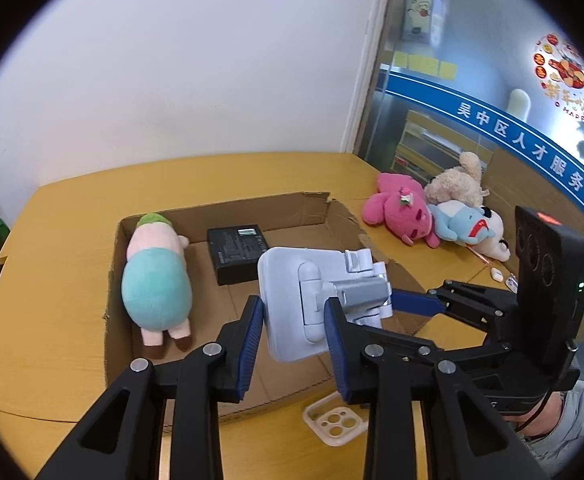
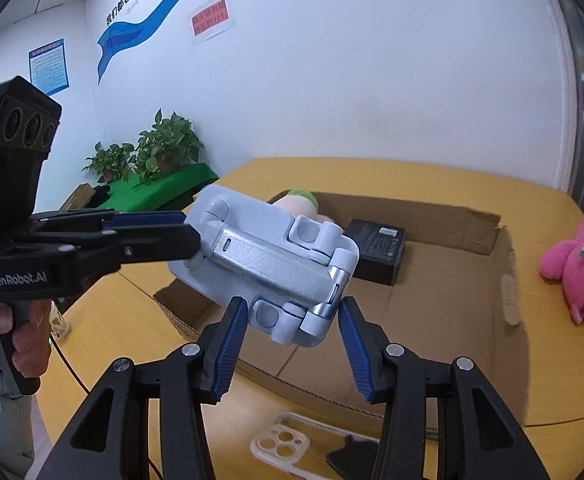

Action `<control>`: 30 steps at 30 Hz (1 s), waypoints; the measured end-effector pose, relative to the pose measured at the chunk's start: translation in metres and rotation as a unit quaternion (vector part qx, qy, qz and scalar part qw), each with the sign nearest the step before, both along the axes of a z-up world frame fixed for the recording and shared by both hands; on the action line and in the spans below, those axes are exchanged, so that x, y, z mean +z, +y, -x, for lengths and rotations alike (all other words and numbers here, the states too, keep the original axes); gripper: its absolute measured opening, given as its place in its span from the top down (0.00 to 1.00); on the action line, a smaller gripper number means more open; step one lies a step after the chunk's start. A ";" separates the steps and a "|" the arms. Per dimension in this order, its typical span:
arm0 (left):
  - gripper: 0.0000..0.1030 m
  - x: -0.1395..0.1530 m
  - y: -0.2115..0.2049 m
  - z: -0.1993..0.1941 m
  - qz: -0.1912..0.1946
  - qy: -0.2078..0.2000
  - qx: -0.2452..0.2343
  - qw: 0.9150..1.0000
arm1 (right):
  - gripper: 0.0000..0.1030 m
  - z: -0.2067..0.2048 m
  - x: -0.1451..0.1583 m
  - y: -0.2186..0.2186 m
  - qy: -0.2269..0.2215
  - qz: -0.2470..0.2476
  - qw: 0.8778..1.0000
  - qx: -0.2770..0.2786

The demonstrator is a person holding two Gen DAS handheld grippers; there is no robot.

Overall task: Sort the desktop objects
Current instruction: 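Lift the white phone stand with both tools and lower it into the cardboard box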

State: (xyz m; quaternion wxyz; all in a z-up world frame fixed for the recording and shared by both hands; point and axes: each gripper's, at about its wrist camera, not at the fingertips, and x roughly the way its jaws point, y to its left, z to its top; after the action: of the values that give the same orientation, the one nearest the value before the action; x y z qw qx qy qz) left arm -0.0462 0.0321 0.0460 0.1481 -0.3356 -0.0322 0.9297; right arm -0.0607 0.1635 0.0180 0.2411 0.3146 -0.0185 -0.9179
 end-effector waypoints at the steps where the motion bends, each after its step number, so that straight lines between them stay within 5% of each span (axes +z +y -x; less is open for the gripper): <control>1: 0.72 -0.002 -0.006 0.004 0.002 -0.003 0.007 1.000 | 0.55 0.009 -0.005 -0.004 -0.011 0.009 1.000 0.005; 16: 0.72 -0.083 -0.086 0.043 -0.016 -0.115 0.075 0.990 | 0.55 0.100 -0.092 -0.072 -0.159 0.042 0.985 0.046; 30: 0.72 -0.130 -0.095 0.059 0.022 -0.191 0.102 0.976 | 0.53 0.134 -0.155 -0.104 -0.288 0.008 0.956 0.049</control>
State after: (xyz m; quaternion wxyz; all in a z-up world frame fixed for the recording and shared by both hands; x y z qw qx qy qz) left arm -0.1048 -0.0626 -0.0841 0.0360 -0.5050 -0.0735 0.8592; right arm -0.1947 0.0599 -0.1366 0.2729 0.5645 -0.0790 -0.7750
